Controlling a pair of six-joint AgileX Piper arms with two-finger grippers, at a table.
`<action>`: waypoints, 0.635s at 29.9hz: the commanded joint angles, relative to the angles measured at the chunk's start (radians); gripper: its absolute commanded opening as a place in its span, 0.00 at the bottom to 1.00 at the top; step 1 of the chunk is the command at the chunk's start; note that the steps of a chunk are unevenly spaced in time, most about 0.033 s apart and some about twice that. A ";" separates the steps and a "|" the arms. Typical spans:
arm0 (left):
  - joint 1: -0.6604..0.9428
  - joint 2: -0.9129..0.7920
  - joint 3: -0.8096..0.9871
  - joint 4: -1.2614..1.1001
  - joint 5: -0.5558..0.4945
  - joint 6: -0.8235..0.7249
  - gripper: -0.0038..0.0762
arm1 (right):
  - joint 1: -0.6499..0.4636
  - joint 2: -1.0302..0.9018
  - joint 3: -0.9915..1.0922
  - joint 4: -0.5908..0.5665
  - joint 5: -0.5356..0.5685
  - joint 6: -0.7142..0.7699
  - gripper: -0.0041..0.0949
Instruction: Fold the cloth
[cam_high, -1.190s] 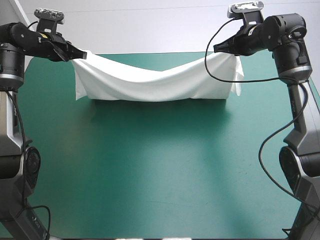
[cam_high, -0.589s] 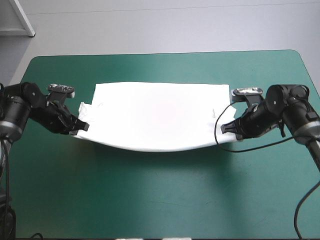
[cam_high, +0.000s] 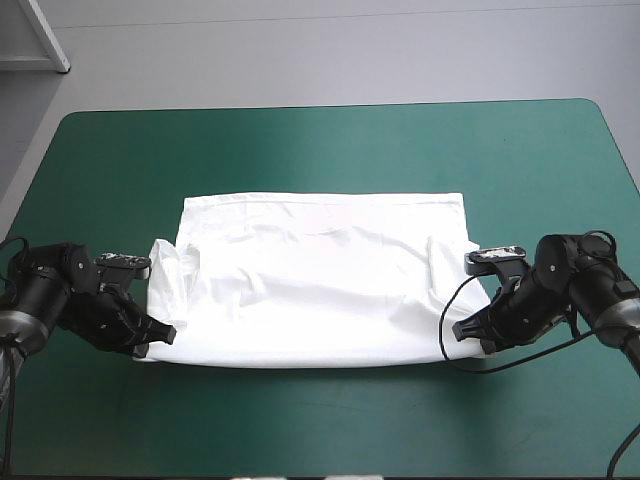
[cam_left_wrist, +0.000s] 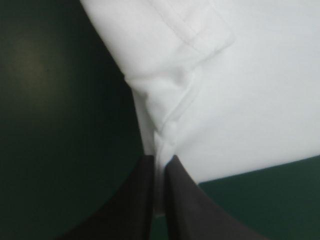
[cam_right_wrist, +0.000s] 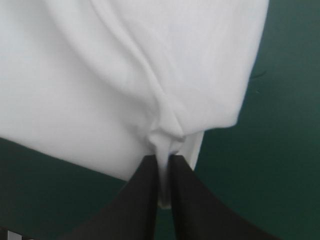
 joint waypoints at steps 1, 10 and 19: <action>-0.001 -0.028 -0.019 0.000 -0.012 -0.009 0.24 | -0.002 -0.031 -0.018 0.013 -0.025 -0.020 0.39; -0.001 -0.028 -0.019 -0.026 -0.022 -0.012 0.74 | -0.002 -0.042 -0.020 0.011 -0.176 -0.020 0.72; -0.001 -0.028 -0.149 -0.024 -0.098 -0.019 0.76 | -0.002 -0.060 -0.218 -0.004 -0.190 -0.009 0.72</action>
